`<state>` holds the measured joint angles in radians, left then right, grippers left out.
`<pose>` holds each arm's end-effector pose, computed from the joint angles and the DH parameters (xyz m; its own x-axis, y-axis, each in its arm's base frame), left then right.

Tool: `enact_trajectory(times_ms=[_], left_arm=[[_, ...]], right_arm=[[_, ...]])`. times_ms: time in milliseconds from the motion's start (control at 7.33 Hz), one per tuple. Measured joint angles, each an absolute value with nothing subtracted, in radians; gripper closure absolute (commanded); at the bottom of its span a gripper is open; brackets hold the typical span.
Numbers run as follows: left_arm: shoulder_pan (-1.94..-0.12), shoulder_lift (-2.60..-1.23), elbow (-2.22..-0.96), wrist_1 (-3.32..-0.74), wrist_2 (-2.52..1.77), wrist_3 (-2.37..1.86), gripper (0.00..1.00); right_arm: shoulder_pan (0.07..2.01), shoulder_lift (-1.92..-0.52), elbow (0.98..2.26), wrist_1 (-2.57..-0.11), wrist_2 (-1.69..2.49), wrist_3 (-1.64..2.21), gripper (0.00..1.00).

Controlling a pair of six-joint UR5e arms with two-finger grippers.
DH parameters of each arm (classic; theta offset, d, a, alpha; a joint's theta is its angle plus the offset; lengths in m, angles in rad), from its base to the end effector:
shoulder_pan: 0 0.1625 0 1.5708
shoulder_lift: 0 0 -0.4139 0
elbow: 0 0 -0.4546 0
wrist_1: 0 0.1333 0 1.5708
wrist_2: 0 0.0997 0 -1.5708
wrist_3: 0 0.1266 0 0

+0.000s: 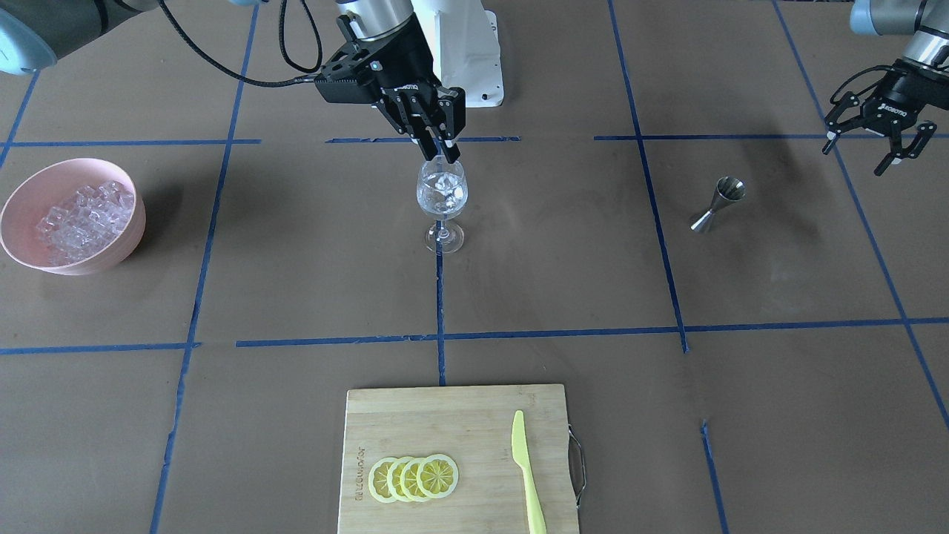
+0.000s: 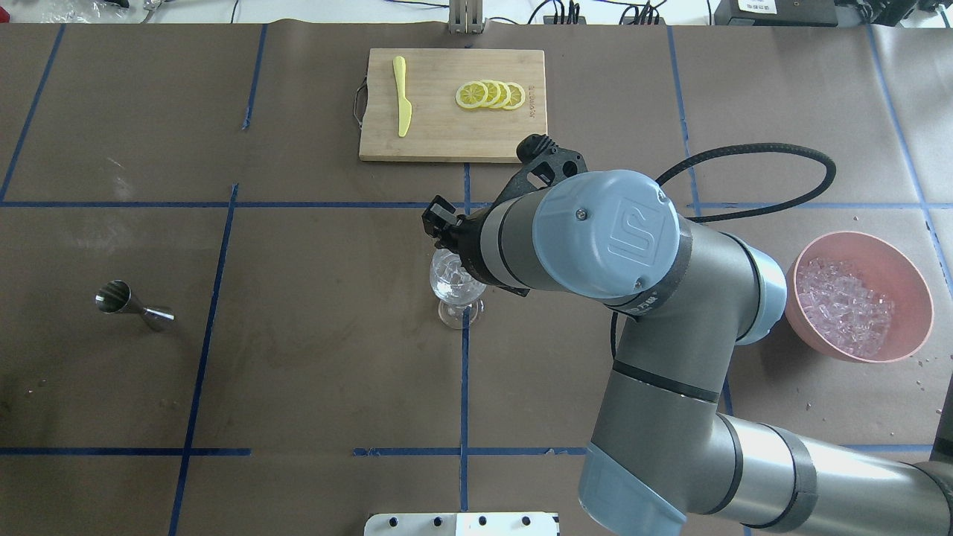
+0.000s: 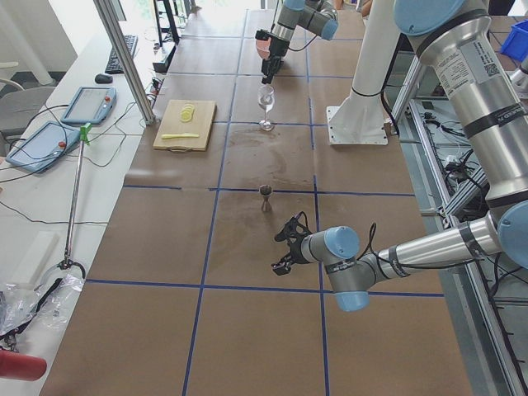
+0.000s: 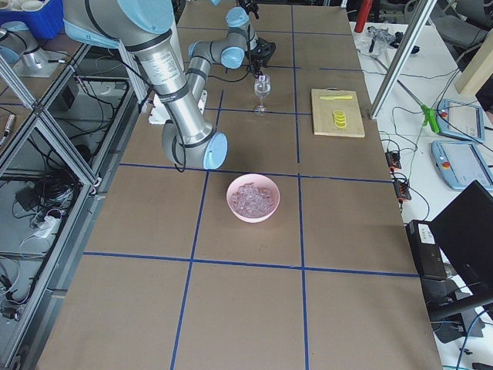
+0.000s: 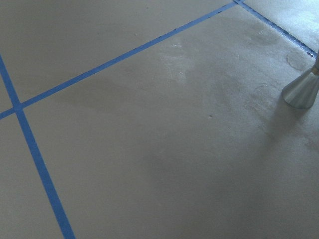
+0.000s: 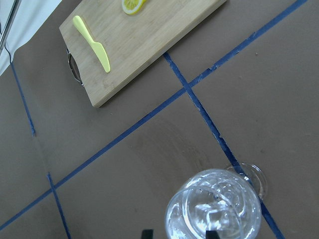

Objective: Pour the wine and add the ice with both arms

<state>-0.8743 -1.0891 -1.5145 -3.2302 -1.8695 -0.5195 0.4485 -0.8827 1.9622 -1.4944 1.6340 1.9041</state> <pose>0.1515 -0.3308 0.7250 0.6271 0.5433 -0.5581 0.0376 0.6946 0.7184 -0.5162 -0.3874 0.0411 0.2187 0.4676 0.8565 -0.4786 0.8163 -0.3235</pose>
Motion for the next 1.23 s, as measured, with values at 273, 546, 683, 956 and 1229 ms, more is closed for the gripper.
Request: enact_trajectory(times_ms=[273, 546, 683, 956, 1229], left_arm=[[-0.874, -1.089, -1.512, -3.229, -1.87, -0.516, 0.0], [-0.877, -1.087, -1.505, -3.229, -1.875, -0.506, 0.0], [-0.882, -1.087, -1.502, -3.227, -1.877, -0.504, 0.0], [-0.923, -1.094, -1.5, -3.2, -1.908, -0.478, 0.0], [-1.082, -1.14, -1.507, -3.047, -1.999, -0.34, 0.0]], right_arm=[[0.486, -0.902, 1.976, -1.495, 1.67, 1.888, 0.0], [0.602, -1.038, 2.051, -1.493, 1.807, 1.773, 0.0], [0.679, -1.123, 2.079, -1.491, 1.886, 1.658, 0.0], [0.872, -1.303, 2.094, -1.484, 2.05, 1.353, 0.0], [1.083, -1.454, 2.063, -1.482, 2.189, 0.985, 0.0]])
